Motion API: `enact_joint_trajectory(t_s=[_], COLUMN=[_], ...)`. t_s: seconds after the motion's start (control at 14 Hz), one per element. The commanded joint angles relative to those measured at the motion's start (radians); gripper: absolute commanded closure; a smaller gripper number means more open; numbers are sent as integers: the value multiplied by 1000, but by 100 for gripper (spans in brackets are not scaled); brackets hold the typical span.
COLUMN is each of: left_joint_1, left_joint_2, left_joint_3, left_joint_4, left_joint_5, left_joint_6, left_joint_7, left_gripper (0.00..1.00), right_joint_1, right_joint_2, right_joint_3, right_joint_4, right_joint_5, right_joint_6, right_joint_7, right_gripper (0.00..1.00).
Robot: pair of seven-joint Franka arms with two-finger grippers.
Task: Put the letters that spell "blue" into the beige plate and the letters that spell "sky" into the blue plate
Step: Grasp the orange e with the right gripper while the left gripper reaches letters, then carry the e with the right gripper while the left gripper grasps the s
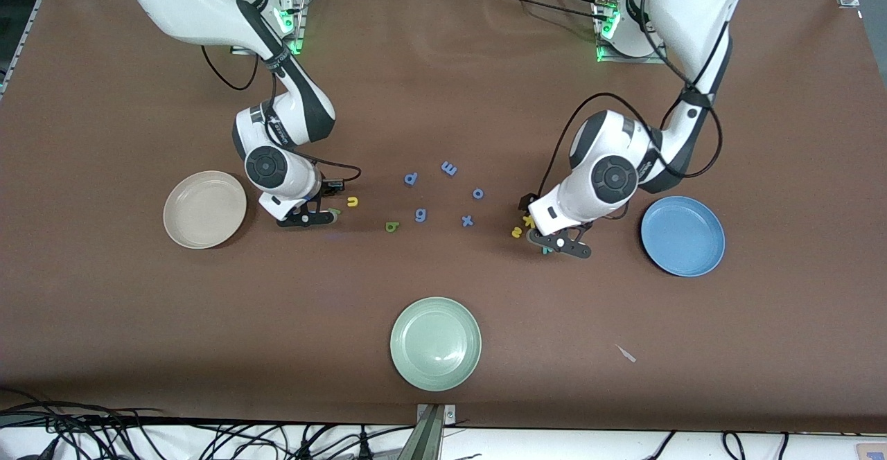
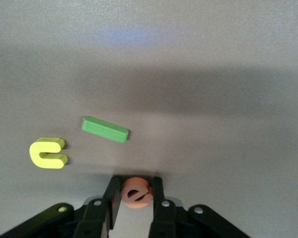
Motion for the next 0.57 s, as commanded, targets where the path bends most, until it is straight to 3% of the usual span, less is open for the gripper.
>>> enact_joint_trajectory(t_s=[0.0,0.14,0.43,0.5], left_joint_1=[-60,-82,-126,-129], left_joint_2=[66,94,154,164], left_joint_3=[46,48,67,68], left_joint_4=[47,55,124,130], left_joint_5=[-75,-82,-82,-82], left_joint_6=[60,94,98,113], left_joint_7=[8,3,-12,-12], left_gripper=[0,0,0,0], right_joint_1=[0,0,-20,-21], right_joint_2=[8,6,-12,-29], right_joint_3=[5,5,-8,-39], right_joint_4=[3,27,147,153], right_joint_5=[7,8,5,4], right_joint_6=[9,-6,-236,-252], right_joint_7=[5,-4,-61,-99], right_gripper=[75,77,80,80])
